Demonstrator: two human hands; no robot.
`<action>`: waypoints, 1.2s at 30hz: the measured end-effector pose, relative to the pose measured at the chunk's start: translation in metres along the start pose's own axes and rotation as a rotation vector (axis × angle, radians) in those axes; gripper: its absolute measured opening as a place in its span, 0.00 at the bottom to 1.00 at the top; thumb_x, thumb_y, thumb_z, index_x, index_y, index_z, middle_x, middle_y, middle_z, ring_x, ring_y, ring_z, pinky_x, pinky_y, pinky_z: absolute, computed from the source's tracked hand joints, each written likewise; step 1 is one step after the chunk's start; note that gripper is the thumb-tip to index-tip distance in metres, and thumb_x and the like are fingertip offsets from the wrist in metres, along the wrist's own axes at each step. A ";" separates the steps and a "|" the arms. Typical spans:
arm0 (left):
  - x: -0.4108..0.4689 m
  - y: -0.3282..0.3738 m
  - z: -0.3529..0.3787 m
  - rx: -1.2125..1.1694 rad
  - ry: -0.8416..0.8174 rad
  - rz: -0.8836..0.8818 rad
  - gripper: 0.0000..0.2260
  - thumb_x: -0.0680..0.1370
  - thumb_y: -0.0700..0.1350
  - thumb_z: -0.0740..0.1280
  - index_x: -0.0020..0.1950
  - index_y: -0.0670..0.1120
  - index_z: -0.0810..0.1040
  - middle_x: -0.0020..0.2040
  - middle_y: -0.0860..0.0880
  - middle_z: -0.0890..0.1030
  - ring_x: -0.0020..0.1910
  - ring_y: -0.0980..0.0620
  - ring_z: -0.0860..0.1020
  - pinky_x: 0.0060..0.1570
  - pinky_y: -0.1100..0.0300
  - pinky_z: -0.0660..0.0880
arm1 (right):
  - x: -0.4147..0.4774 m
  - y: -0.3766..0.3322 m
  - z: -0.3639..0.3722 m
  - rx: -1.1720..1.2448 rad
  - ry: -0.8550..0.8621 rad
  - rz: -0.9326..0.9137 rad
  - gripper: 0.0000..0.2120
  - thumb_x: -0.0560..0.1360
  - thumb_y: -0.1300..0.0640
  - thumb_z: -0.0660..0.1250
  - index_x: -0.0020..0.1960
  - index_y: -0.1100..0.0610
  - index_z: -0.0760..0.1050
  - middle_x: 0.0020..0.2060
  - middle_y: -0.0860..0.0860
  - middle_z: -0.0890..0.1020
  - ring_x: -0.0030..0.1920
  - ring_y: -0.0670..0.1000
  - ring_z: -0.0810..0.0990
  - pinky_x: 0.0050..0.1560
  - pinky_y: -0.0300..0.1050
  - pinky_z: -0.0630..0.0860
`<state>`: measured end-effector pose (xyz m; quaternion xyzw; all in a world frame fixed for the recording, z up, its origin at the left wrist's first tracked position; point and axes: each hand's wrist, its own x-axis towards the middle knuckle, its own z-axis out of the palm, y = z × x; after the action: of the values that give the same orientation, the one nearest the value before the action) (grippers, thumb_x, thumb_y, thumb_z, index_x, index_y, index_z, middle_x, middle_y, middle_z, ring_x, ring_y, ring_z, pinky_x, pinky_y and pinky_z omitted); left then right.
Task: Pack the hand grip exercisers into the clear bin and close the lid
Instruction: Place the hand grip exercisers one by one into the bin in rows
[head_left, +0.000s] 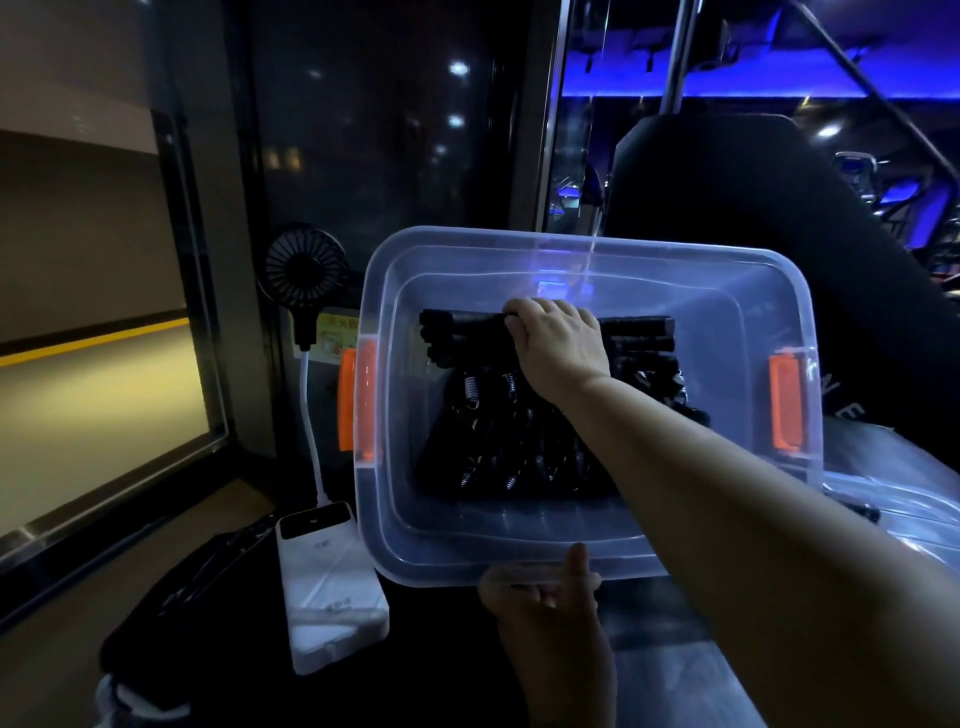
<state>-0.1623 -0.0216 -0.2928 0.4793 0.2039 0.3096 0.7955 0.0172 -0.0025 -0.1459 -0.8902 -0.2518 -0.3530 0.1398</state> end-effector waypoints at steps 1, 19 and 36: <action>0.000 0.000 0.000 0.003 -0.001 0.002 0.16 0.72 0.37 0.73 0.49 0.39 0.67 0.35 0.40 0.82 0.31 0.51 0.82 0.37 0.53 0.80 | -0.001 -0.001 0.002 0.006 0.015 0.001 0.16 0.81 0.46 0.52 0.63 0.47 0.72 0.61 0.46 0.77 0.63 0.53 0.70 0.65 0.50 0.59; 0.004 -0.002 -0.001 -0.015 -0.009 -0.009 0.18 0.71 0.36 0.74 0.53 0.30 0.69 0.37 0.36 0.82 0.31 0.48 0.82 0.30 0.62 0.79 | -0.021 0.001 -0.005 0.214 0.284 0.030 0.10 0.76 0.60 0.64 0.53 0.53 0.82 0.48 0.52 0.79 0.47 0.56 0.78 0.61 0.48 0.61; 0.002 -0.002 0.000 -0.056 0.008 0.044 0.17 0.72 0.38 0.73 0.50 0.41 0.65 0.35 0.40 0.82 0.31 0.50 0.81 0.31 0.63 0.77 | -0.030 0.016 -0.018 0.213 0.111 0.092 0.14 0.78 0.51 0.64 0.63 0.46 0.76 0.57 0.49 0.76 0.58 0.52 0.73 0.63 0.48 0.59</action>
<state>-0.1602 -0.0210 -0.2946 0.4598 0.1876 0.3348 0.8008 -0.0029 -0.0345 -0.1553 -0.8600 -0.2386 -0.3660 0.2635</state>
